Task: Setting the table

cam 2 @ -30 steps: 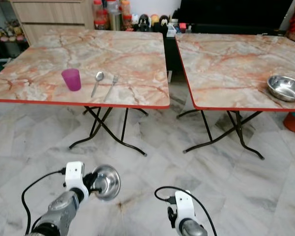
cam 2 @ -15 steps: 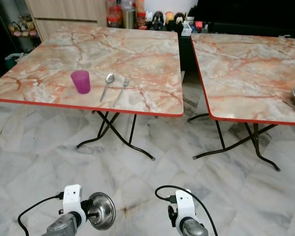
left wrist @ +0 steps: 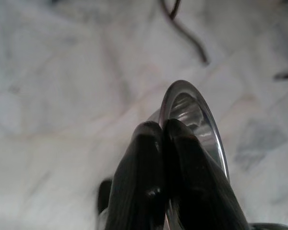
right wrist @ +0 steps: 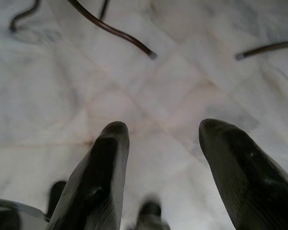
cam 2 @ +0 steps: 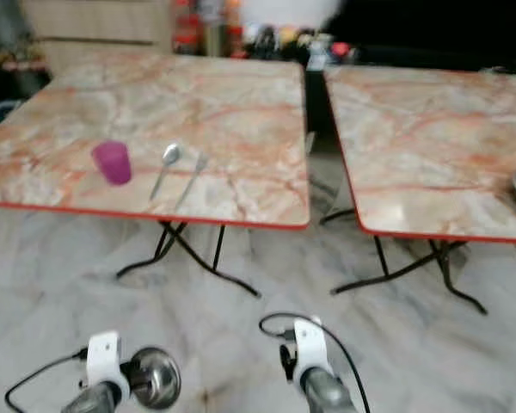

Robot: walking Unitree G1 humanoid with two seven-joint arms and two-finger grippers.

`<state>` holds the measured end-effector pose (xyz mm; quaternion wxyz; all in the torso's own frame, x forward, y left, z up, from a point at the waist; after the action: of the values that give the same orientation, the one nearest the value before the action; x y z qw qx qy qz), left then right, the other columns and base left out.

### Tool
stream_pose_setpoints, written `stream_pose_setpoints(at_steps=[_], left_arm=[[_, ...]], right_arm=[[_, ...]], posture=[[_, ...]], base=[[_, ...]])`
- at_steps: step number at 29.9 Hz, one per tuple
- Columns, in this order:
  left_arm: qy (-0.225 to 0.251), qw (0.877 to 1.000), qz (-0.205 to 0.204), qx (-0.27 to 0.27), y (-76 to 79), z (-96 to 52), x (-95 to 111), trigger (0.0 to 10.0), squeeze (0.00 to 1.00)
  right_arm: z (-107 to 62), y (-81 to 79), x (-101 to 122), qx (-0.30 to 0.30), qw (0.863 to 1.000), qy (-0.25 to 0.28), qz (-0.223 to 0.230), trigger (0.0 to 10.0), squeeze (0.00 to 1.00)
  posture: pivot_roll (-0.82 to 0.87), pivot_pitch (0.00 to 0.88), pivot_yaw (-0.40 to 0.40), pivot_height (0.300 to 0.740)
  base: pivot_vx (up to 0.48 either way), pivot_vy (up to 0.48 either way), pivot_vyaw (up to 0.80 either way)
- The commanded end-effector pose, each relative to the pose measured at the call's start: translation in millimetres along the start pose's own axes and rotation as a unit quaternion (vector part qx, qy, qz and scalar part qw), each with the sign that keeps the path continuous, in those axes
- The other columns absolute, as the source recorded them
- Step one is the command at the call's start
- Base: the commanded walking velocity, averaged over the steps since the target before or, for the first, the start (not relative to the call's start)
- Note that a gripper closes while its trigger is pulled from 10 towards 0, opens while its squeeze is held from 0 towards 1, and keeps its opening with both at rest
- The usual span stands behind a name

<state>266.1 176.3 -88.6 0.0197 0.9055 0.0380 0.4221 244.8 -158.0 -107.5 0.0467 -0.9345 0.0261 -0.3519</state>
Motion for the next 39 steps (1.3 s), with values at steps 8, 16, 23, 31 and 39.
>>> stream_pose_setpoints(at_steps=[8, 16, 23, 31, 39], left_arm=[[0.001, 1.000, -0.005, 0.011, -4.0, -0.9, -1, 10.0, 0.00], [-0.007, 1.000, -0.004, 0.029, -12.8, -3.4, -7, 10.0, 0.00], [-0.009, 0.999, -0.005, 0.035, -15.9, -4.0, -9, 10.0, 0.00], [-0.009, 0.999, -0.004, 0.038, -18.2, -4.2, -8, 10.0, 0.00], [-0.008, 0.999, 0.002, 0.038, -20.1, -3.8, -6, 10.0, 0.00]], right_arm=[[-1.8, 9.1, -7, -0.012, 1.000, -0.014, 0.004, 10.0, 0.00], [-1.8, 9.4, -6, -0.011, 1.000, -0.014, 0.002, 10.0, 0.00], [-1.4, 8.6, -5, -0.009, 1.000, -0.012, 0.003, 10.0, 0.00], [-0.9, 7.5, -3, -0.008, 1.000, -0.011, 0.001, 10.0, 0.00], [-0.6, 6.2, -3, -0.008, 1.000, -0.009, 0.002, 10.0, 0.00]], posture=[[0.10, 0.086, -0.039, 0.740], [0.10, 0.075, -0.038, 0.740], [0.10, 0.068, -0.037, 0.740], [0.10, 0.049, -0.032, 0.740], [0.10, 0.038, -0.026, 0.740]], base=[[0.239, 0.000, 0.00], [0.000, -0.077, 0.00], [0.000, -0.327, 0.00], [0.000, -0.340, 0.00], [0.000, -0.334, 0.00]])
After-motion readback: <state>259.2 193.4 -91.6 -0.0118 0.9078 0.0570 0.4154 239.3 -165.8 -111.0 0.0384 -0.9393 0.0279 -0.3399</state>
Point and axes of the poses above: a point about 5 cm out from each wrist's last joint towards the gripper, its own z axis pointing out of the wrist towards the gripper, its own x axis along the axis of the wrist's last joint, y = z × x, the point moved 5 cm from there along z, pointing out of the wrist towards the gripper, and after that the axes turned 9 degrees about z, right-handed, at the moved point
